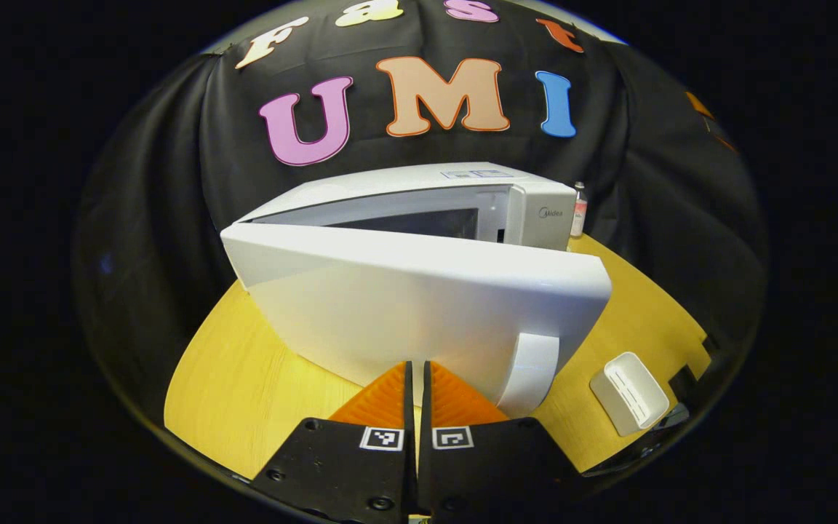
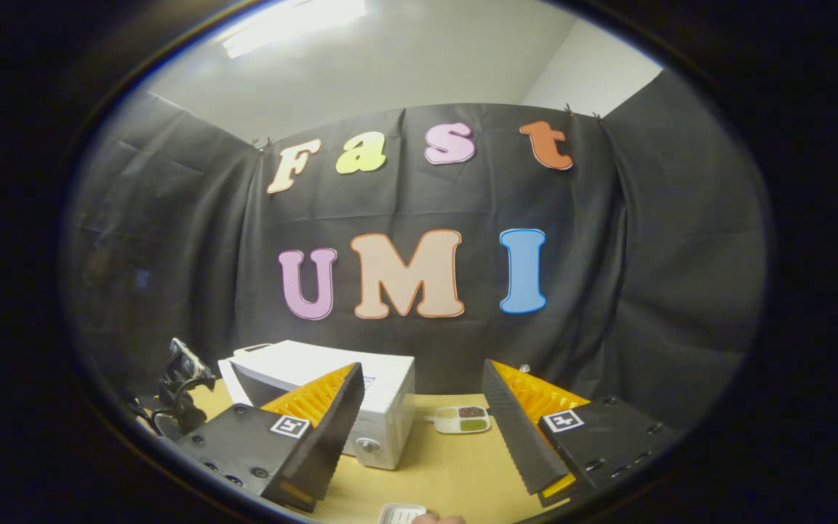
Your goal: Open the microwave oven with the left hand, put the food in, and close the microwave oven.
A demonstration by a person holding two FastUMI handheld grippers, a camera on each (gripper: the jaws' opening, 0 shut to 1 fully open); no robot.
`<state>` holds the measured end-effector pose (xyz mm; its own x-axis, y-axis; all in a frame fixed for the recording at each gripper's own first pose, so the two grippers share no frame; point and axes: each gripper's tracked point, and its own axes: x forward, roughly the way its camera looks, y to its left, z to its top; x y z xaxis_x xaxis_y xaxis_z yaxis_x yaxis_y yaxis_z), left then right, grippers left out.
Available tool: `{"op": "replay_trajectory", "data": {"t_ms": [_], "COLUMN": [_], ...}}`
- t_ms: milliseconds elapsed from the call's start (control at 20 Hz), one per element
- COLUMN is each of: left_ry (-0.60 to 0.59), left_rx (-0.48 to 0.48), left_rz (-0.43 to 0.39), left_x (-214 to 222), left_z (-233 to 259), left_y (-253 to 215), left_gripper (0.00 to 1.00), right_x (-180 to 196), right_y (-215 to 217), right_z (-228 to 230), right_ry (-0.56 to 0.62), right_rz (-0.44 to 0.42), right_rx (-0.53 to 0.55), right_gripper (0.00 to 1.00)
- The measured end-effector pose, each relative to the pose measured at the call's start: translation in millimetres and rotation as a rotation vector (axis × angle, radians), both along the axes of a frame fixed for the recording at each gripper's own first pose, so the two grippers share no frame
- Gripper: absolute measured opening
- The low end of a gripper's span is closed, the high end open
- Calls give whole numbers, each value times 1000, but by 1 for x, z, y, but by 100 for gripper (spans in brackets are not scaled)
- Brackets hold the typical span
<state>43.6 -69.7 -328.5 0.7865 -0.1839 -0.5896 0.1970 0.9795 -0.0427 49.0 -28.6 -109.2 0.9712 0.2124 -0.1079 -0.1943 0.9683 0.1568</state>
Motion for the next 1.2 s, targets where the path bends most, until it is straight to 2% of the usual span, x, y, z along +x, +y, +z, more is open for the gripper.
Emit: {"op": "replay_trajectory", "data": {"t_ms": [600,1050,1200], "left_ry": [-10,-12,-17], "left_rx": [-74,-74,-75], "left_rz": [-7,-16,-28], "left_x": [60,98,99], "left_z": [10,12,13], "left_y": [-35,-46,-49], "left_gripper": [0,0,0], "right_x": [8,13,13], "right_y": [-5,-3,-6], "right_z": [-4,-3,-7], "right_ry": [0,-9,6], "right_rz": [-11,-23,-39], "right_rx": [-1,-18,-15], "right_gripper": [92,92,92]}}
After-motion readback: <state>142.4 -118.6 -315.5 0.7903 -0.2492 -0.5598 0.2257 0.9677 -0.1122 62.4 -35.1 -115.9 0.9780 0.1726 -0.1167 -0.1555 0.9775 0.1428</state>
